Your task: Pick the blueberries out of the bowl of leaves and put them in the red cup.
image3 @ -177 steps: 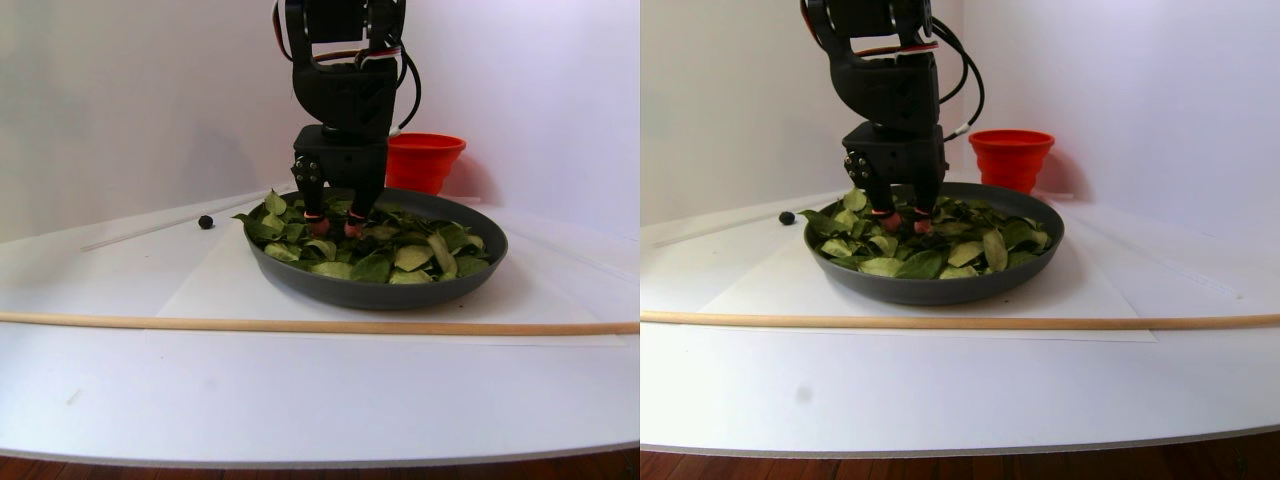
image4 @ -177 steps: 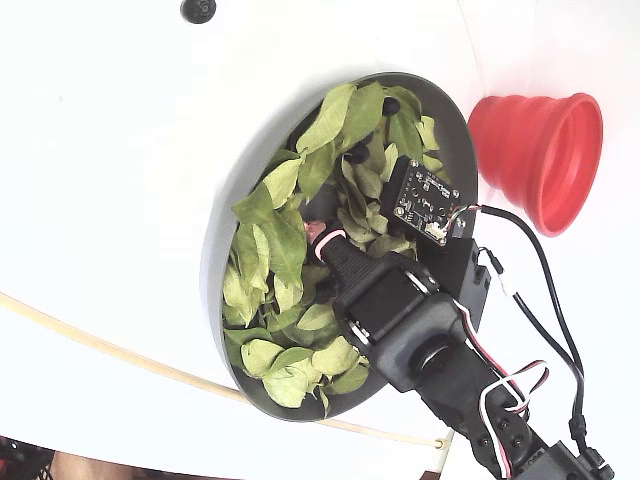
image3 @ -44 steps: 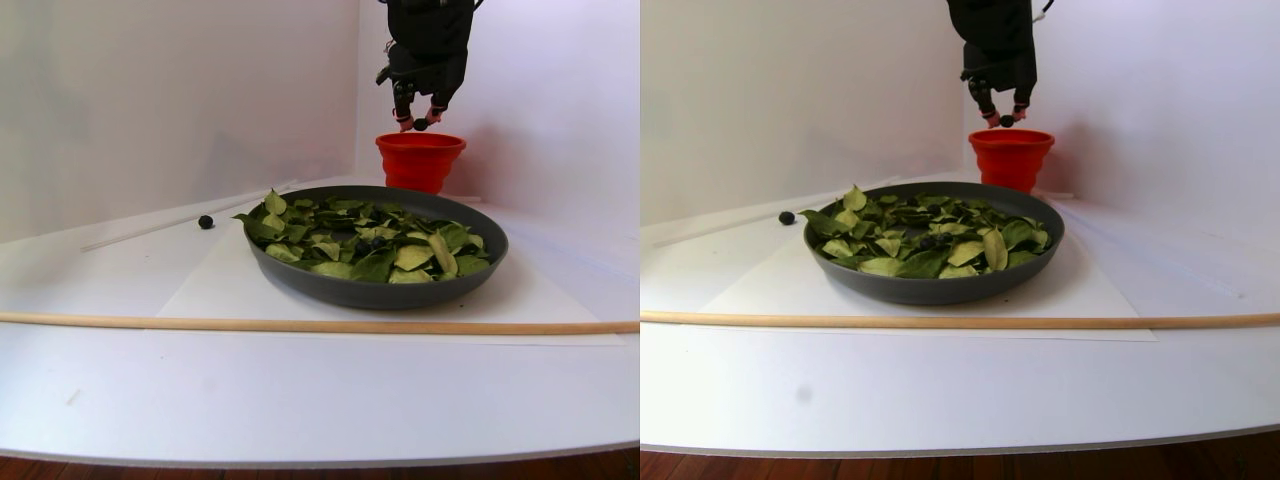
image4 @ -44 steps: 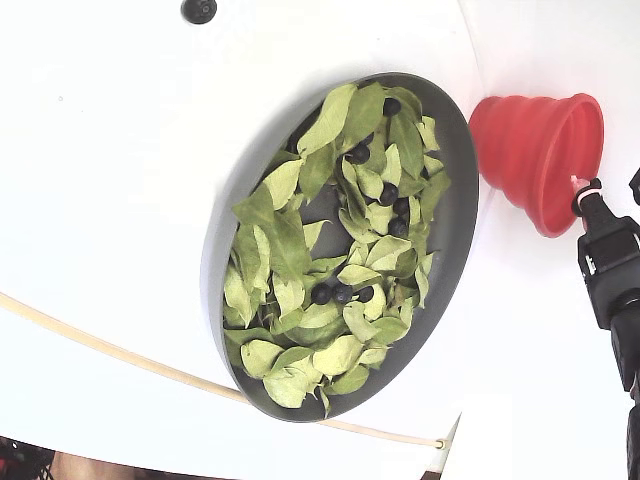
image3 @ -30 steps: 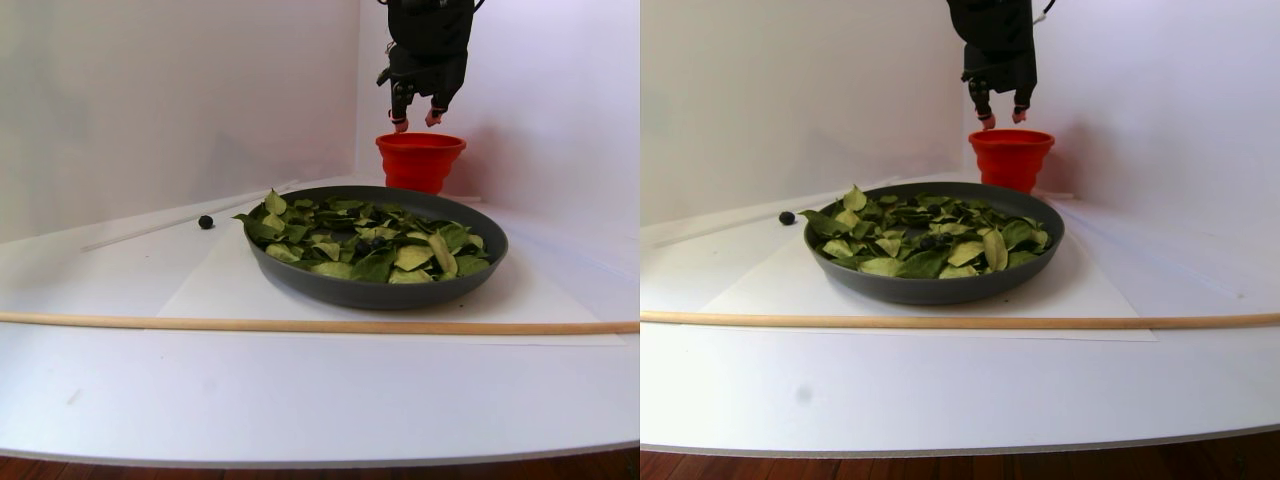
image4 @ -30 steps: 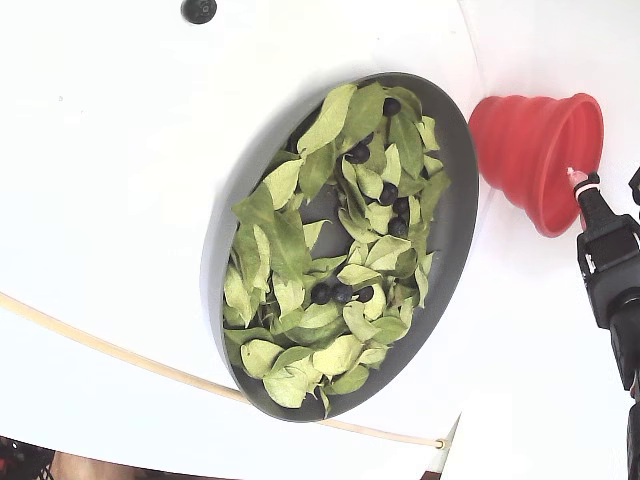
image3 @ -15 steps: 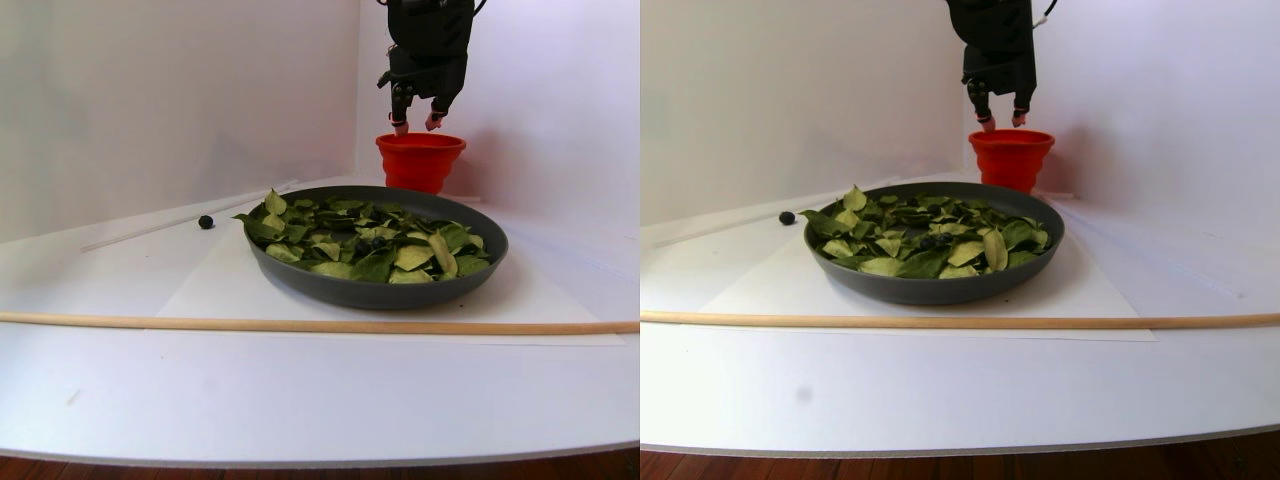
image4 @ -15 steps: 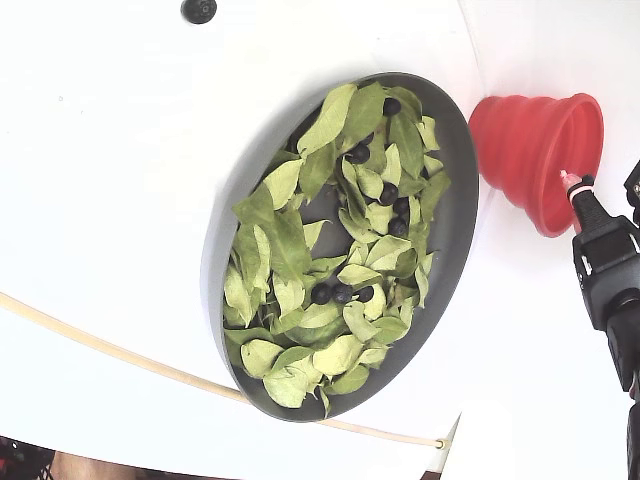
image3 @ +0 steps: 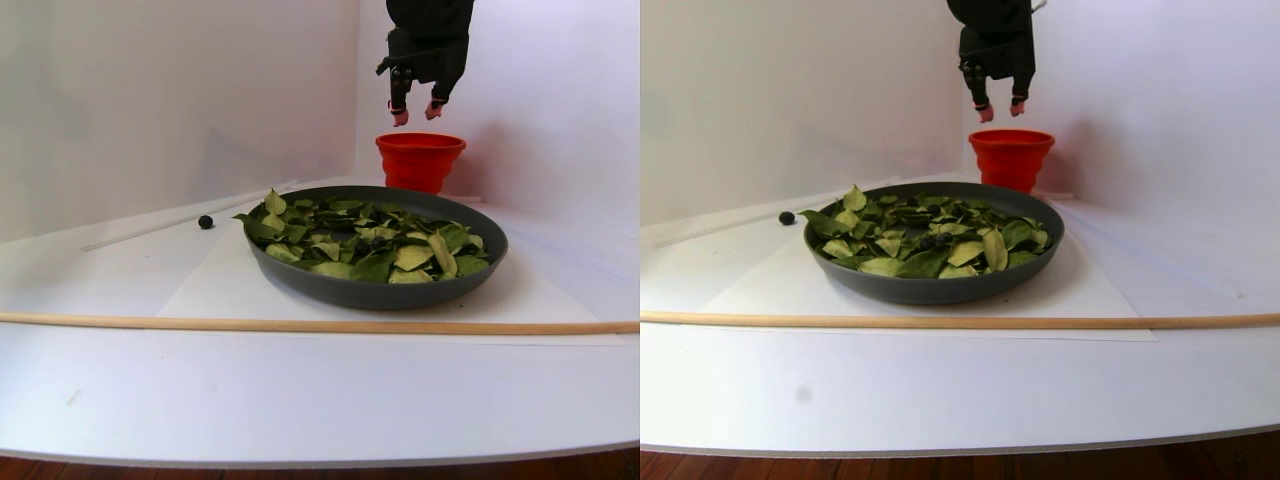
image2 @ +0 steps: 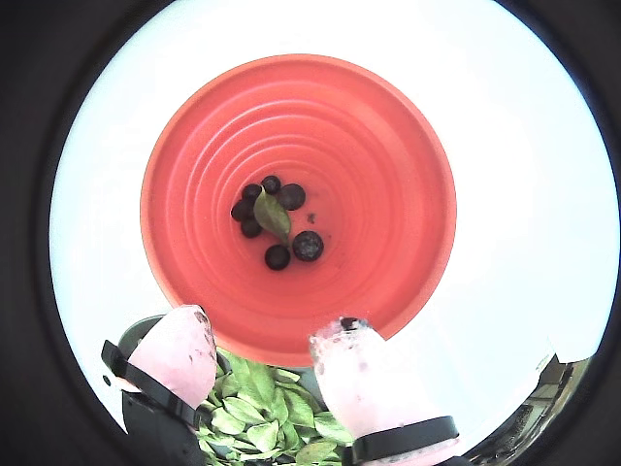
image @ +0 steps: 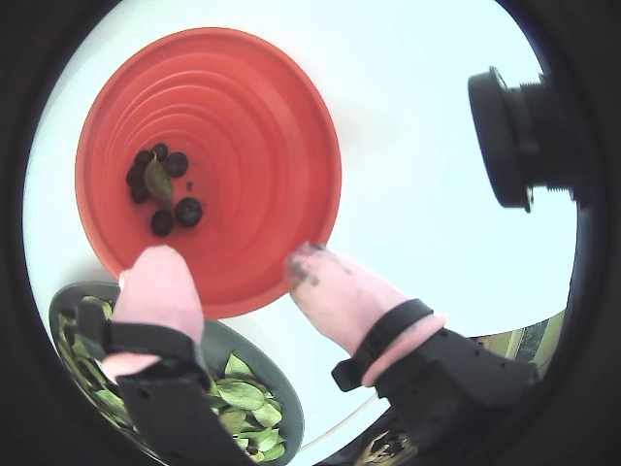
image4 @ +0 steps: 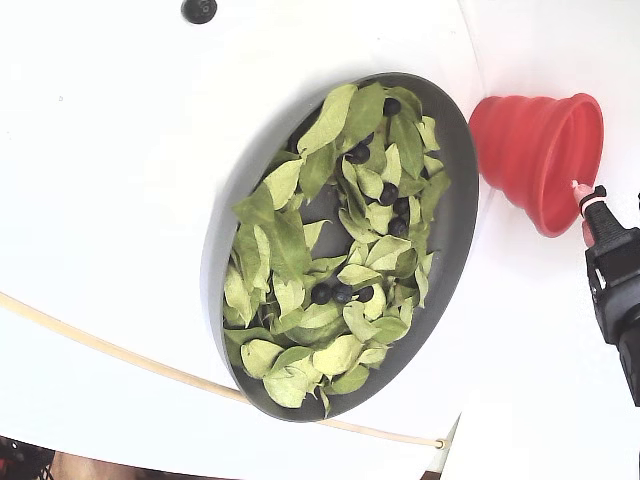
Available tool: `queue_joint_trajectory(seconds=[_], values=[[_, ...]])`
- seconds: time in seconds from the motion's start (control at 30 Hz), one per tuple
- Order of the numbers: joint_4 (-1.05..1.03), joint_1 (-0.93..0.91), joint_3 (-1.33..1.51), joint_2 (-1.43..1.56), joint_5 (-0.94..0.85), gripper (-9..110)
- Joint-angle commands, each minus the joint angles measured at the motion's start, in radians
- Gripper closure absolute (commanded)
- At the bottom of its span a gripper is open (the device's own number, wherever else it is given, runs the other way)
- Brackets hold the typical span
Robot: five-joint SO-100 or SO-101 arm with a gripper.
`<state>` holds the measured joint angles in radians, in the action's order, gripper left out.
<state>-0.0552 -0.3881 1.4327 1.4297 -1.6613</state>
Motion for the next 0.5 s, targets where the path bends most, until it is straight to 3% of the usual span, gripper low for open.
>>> queue_joint_trajectory(seconds=[0.0,0.47], values=[[-0.003,0.002,-0.003,0.163,0.006,83],[-0.041,0.040,0.121,0.258,0.029,83]])
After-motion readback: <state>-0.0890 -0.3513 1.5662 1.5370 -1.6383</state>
